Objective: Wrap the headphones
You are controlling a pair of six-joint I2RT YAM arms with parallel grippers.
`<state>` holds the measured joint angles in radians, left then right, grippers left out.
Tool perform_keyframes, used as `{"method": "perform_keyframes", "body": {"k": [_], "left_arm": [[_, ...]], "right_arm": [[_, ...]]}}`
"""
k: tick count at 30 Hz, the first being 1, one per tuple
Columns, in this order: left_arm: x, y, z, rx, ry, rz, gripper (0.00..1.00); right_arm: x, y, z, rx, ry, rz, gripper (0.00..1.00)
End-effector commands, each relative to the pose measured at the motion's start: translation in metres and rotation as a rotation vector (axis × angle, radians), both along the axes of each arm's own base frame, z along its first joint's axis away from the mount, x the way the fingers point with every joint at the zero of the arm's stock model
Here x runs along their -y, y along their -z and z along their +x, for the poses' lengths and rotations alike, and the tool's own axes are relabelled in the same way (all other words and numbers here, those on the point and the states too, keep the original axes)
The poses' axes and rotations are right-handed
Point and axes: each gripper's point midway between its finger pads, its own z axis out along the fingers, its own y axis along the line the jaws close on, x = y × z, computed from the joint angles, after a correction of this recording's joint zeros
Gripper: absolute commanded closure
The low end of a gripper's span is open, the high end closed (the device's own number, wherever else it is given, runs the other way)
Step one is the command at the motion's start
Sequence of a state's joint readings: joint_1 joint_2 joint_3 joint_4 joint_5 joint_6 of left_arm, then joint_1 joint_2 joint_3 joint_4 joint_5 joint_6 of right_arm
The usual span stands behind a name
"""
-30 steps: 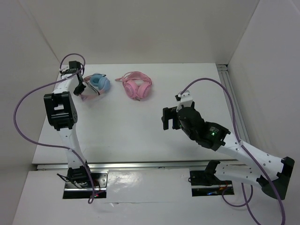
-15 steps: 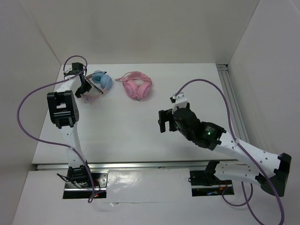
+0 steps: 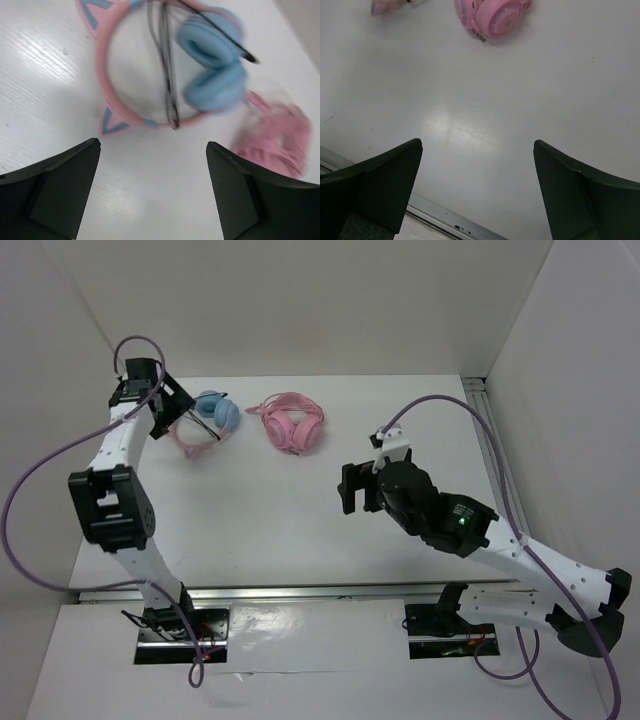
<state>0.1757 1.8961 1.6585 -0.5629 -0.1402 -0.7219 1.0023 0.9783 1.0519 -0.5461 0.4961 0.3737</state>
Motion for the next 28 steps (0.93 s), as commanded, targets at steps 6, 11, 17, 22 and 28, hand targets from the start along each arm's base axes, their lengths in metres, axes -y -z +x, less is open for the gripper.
{"method": "perform_keyframes", "body": {"k": [6, 11, 17, 22, 28], "left_arm": [[0.071, -0.143, -0.111, 0.380, 0.314, -0.136, 0.00], [0.094, -0.213, -0.210, 0.629, 0.420, 0.026, 0.00], [0.120, -0.253, -0.311, 0.820, 0.501, 0.177, 0.00], [0.128, -0.260, -0.349, 0.867, 0.513, 0.226, 0.00], [0.122, -0.255, -0.334, 0.779, 0.523, 0.229, 0.00]], "right_arm": [[0.070, -0.086, -0.009, 0.087, 0.190, -0.025, 0.01], [0.114, -0.135, -0.025, 0.156, 0.252, 0.036, 0.01], [0.144, -0.151, -0.040, 0.189, 0.270, 0.080, 0.01], [0.144, -0.145, -0.041, 0.184, 0.258, 0.062, 0.01], [0.139, -0.134, -0.038, 0.167, 0.255, 0.028, 0.01]]}}
